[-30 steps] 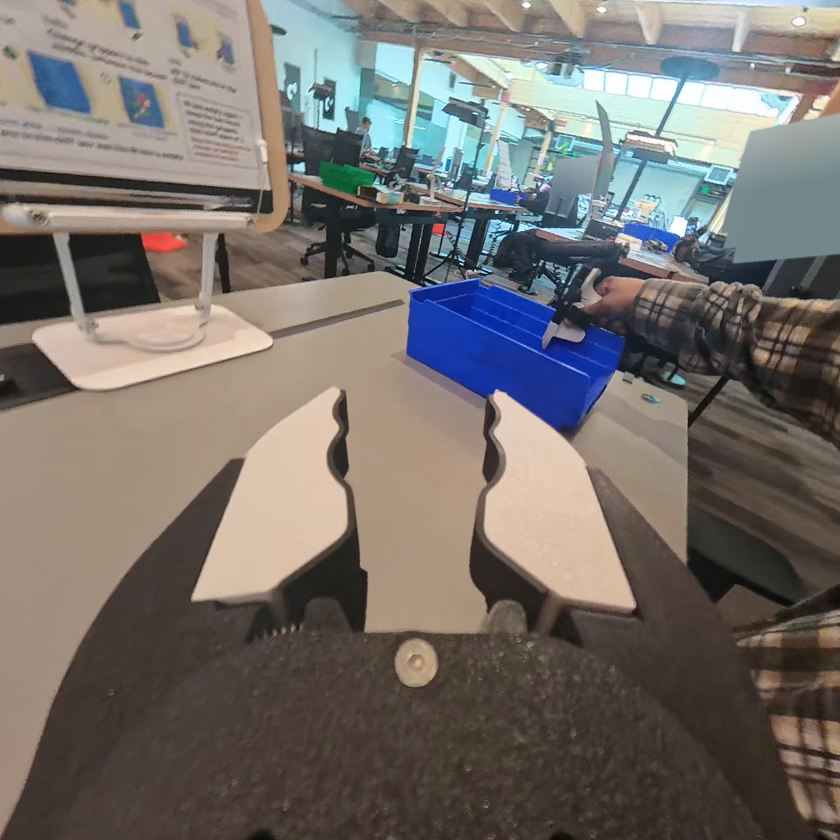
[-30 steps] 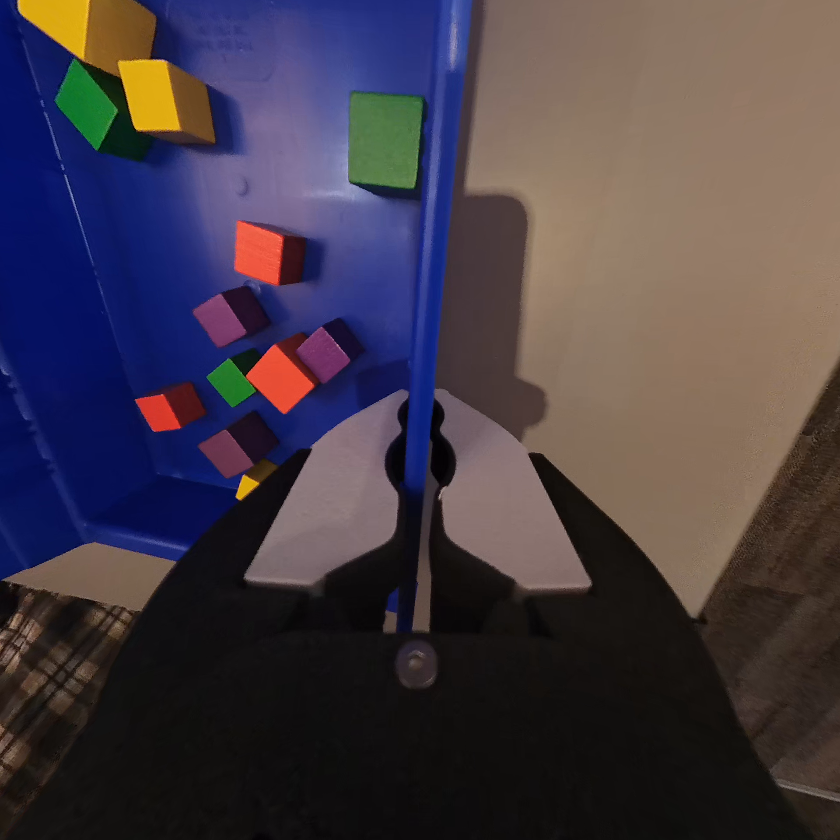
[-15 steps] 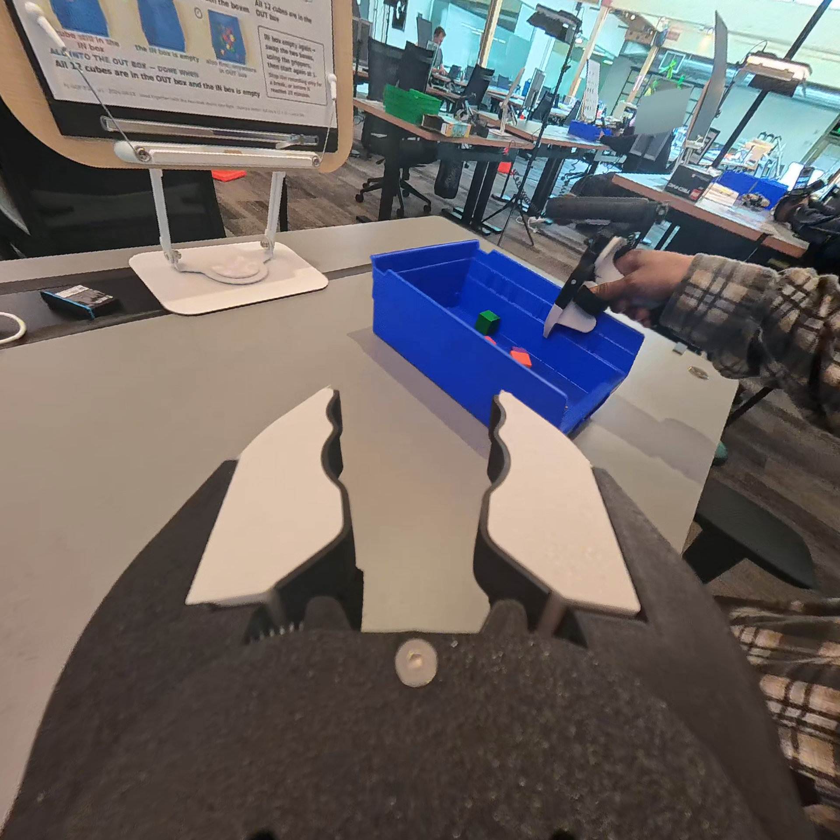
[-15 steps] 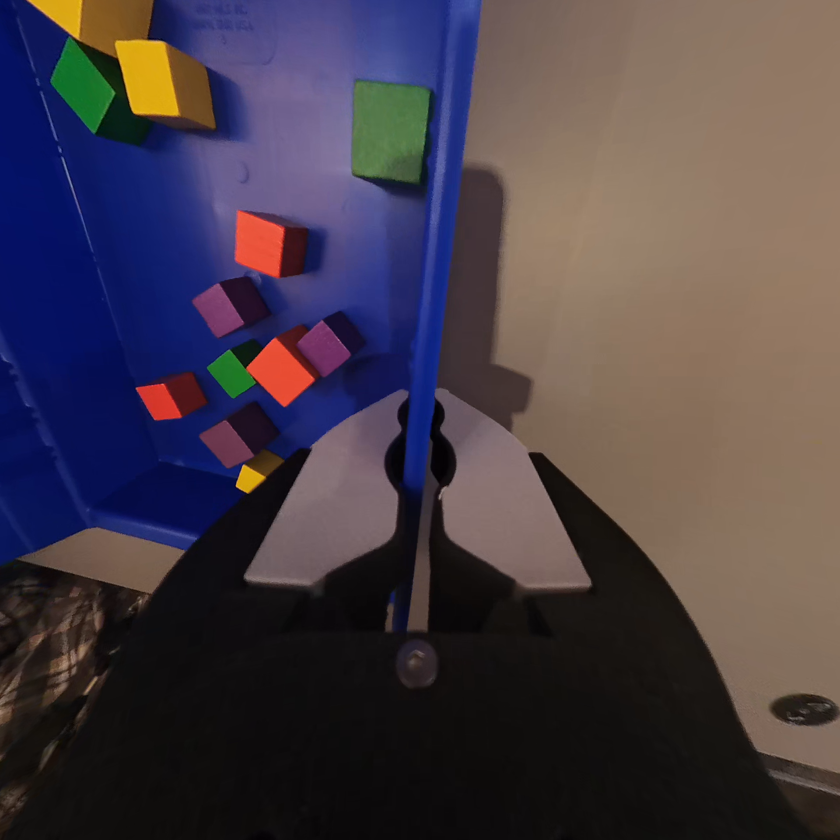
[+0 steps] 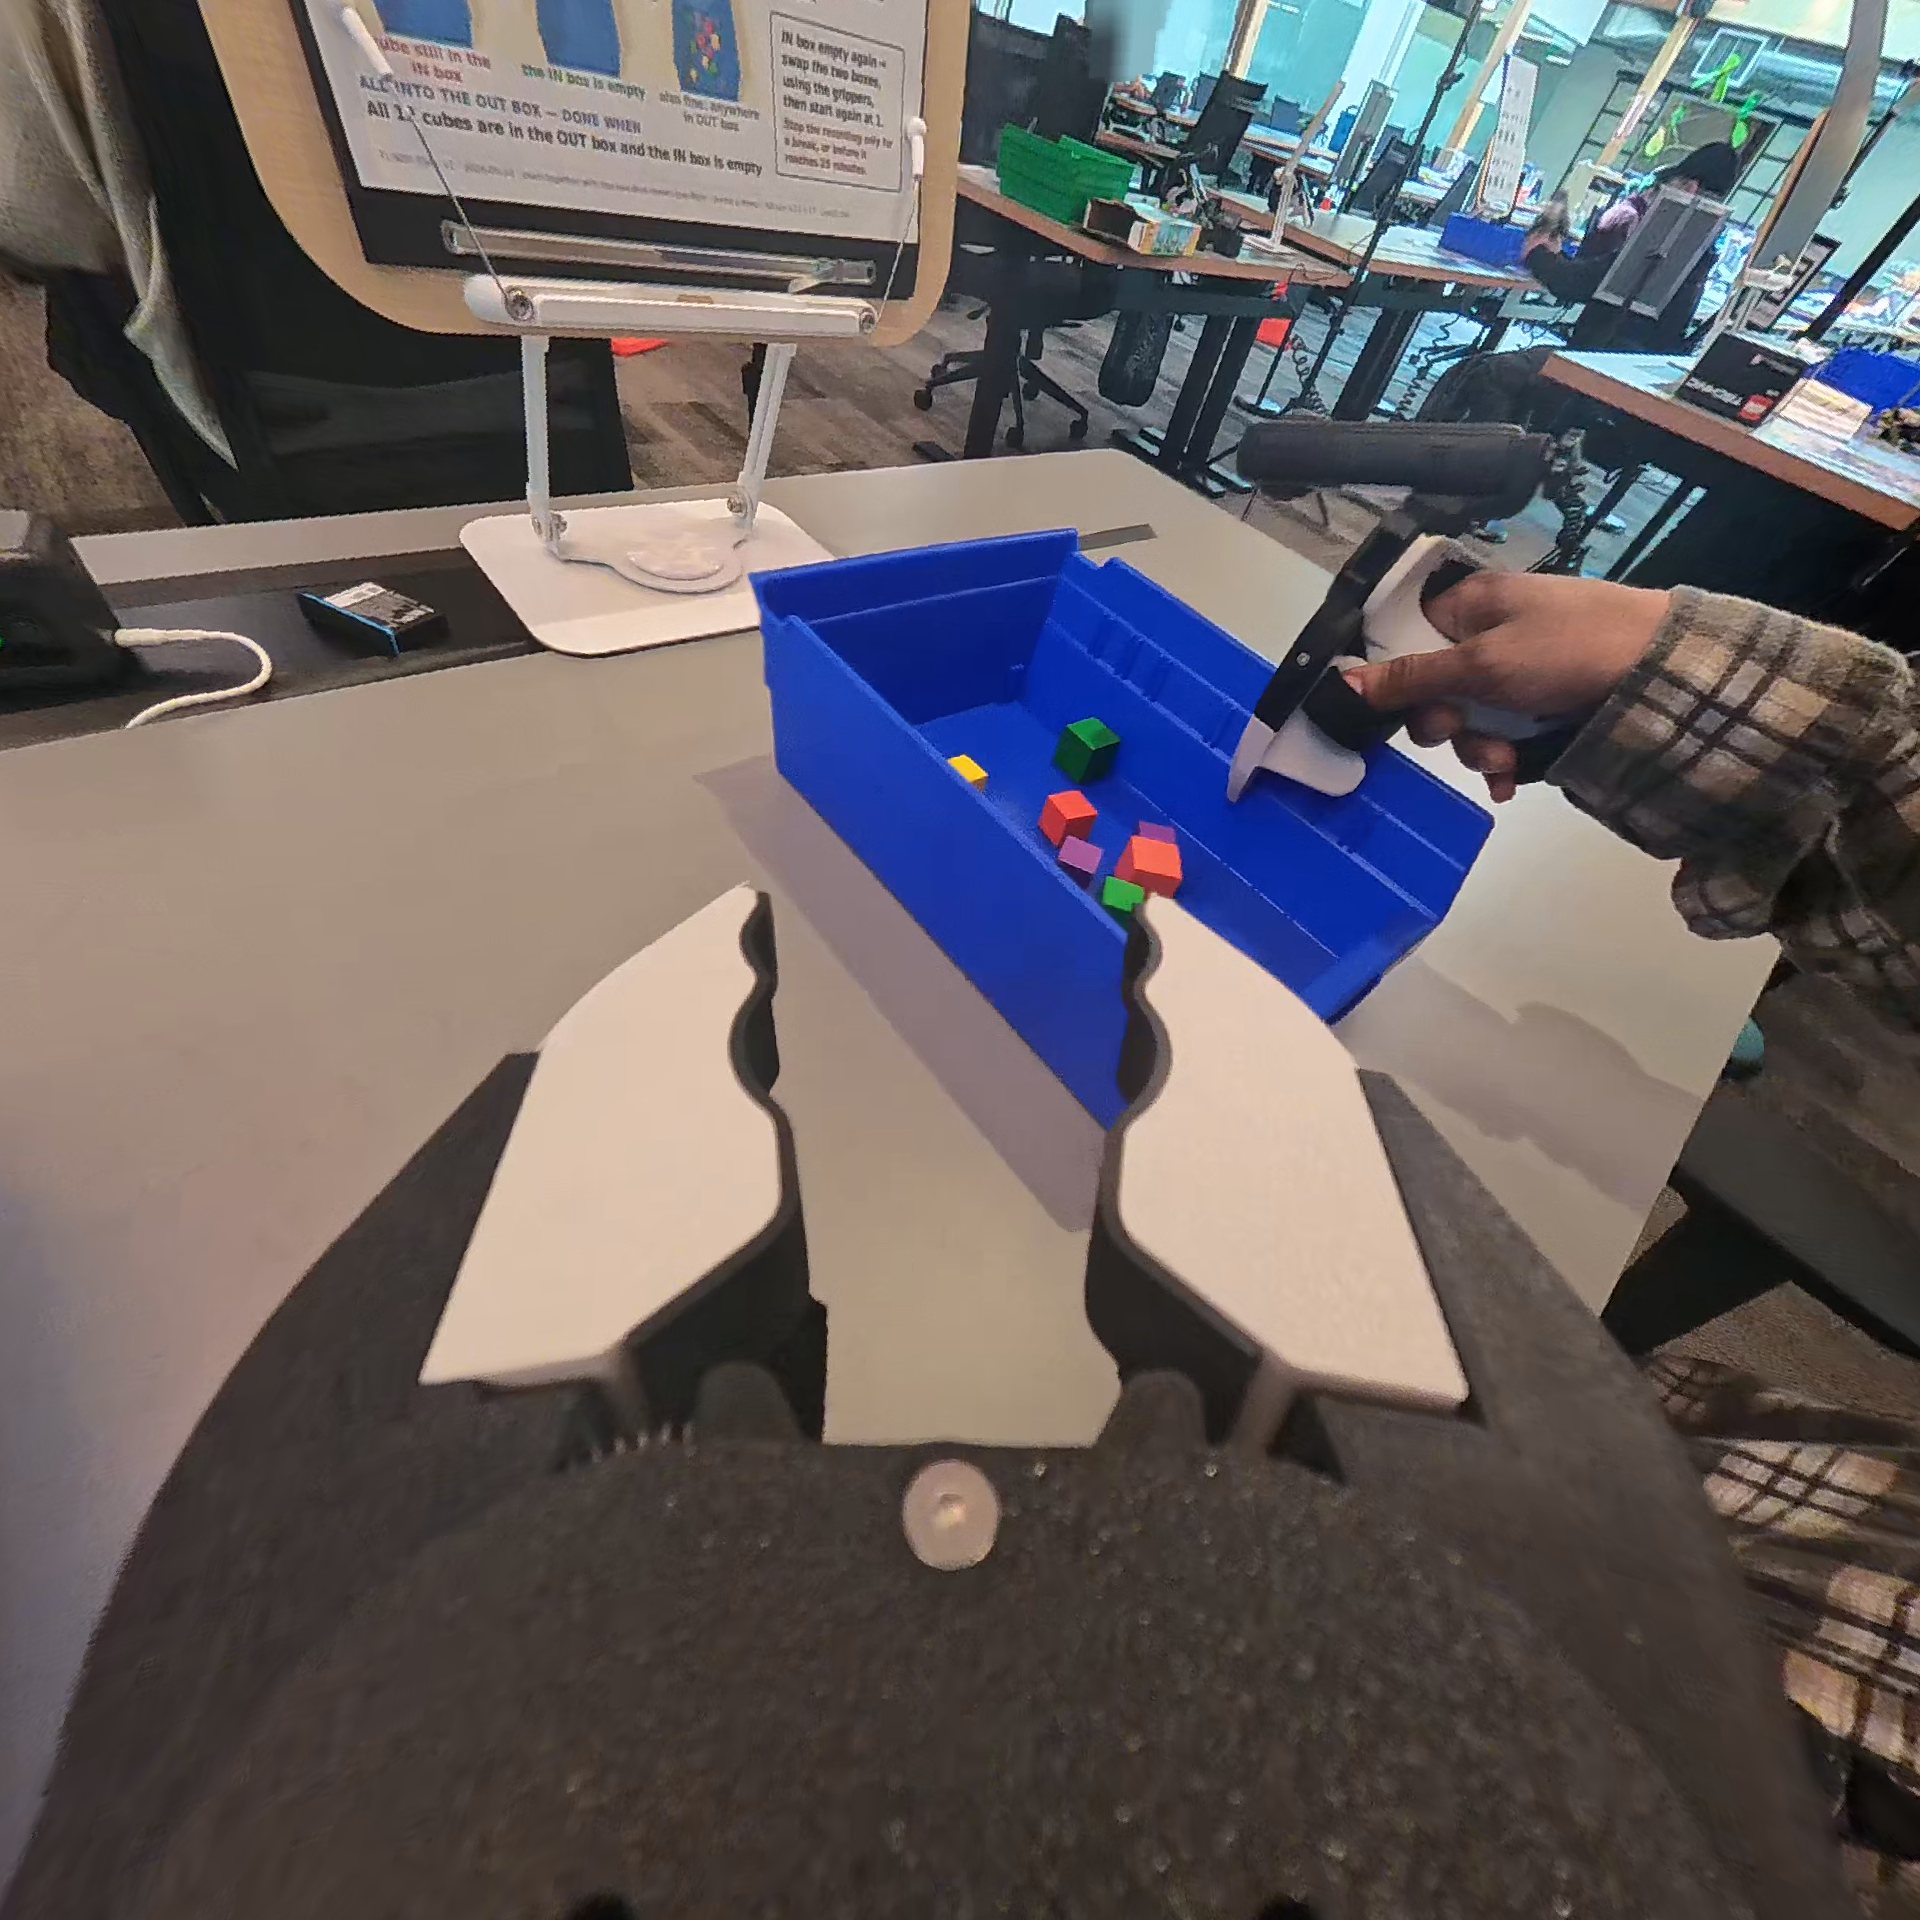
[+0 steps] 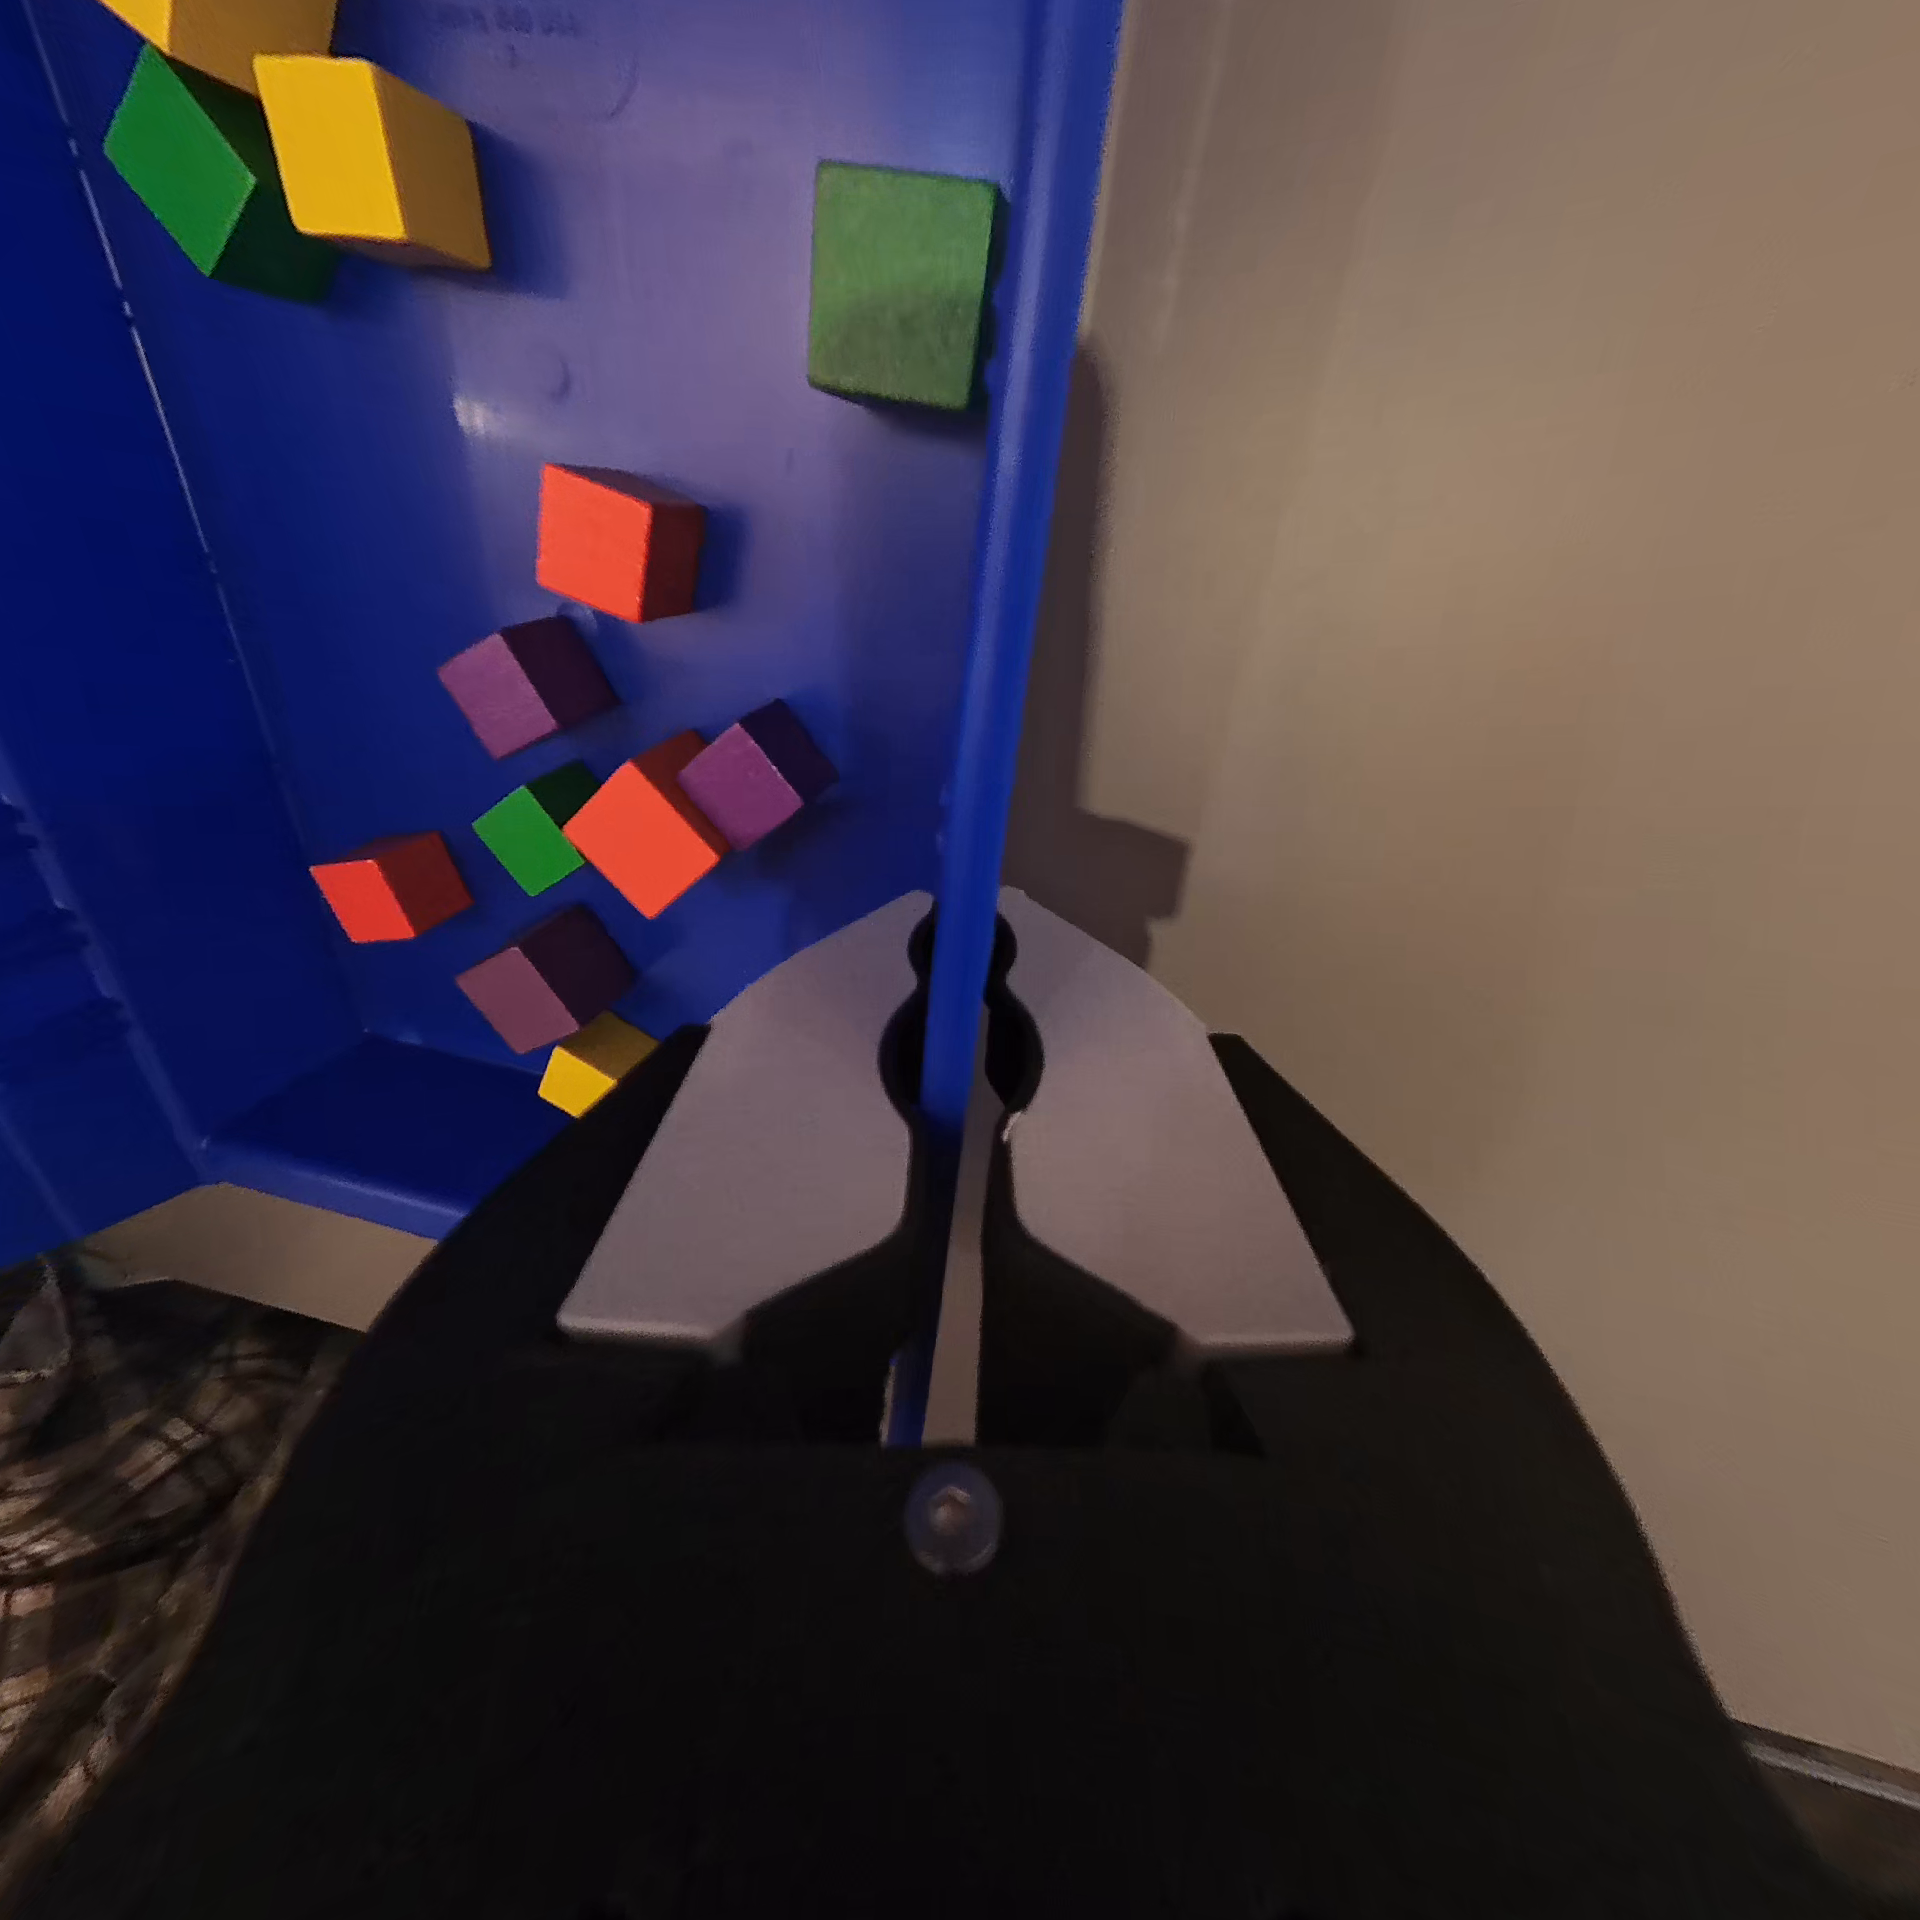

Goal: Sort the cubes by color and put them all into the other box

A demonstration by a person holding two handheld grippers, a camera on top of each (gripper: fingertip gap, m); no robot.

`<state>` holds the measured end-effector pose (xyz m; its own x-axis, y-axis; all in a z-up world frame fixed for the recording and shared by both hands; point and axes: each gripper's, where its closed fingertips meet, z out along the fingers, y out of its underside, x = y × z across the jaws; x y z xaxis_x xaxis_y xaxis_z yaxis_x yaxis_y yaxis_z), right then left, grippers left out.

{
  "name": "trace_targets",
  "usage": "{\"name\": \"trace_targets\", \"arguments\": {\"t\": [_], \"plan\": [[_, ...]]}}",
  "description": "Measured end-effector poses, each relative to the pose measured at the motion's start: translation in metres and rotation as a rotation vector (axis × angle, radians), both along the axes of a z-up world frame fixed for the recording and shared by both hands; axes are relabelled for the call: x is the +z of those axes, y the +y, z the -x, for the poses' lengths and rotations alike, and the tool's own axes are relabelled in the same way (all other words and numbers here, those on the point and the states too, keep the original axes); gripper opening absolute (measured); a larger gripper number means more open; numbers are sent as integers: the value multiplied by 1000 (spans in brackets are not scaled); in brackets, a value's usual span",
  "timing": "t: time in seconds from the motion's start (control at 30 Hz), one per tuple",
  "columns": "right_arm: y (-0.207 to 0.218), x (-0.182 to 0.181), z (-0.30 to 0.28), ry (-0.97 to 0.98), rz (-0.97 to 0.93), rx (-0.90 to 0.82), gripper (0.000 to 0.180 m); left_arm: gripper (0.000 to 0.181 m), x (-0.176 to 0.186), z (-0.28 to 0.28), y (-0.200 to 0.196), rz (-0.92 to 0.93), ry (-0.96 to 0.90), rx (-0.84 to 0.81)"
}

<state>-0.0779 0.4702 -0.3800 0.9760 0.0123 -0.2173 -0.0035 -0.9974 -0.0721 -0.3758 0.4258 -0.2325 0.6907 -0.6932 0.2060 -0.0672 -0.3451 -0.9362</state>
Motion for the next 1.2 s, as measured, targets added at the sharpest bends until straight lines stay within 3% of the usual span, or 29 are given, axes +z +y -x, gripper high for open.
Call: {"name": "trace_targets", "arguments": {"t": [0.73,0.93,1.03,1.13,1.2], "plan": [[19,4,124,49,-8,182,11,64,-6,20,8,34,7,47],[13,40,129,255,-116,205,59,68,-10,30,15,49,2,71],[1,73,121,387,-266,261,67,70,-9,33,17,41,1,82],[-4,114,97,552,-573,328,73,71,-12,34,19,38,13,91],[-4,133,66,629,-824,348,90,73,-18,32,21,51,47,98]]}}
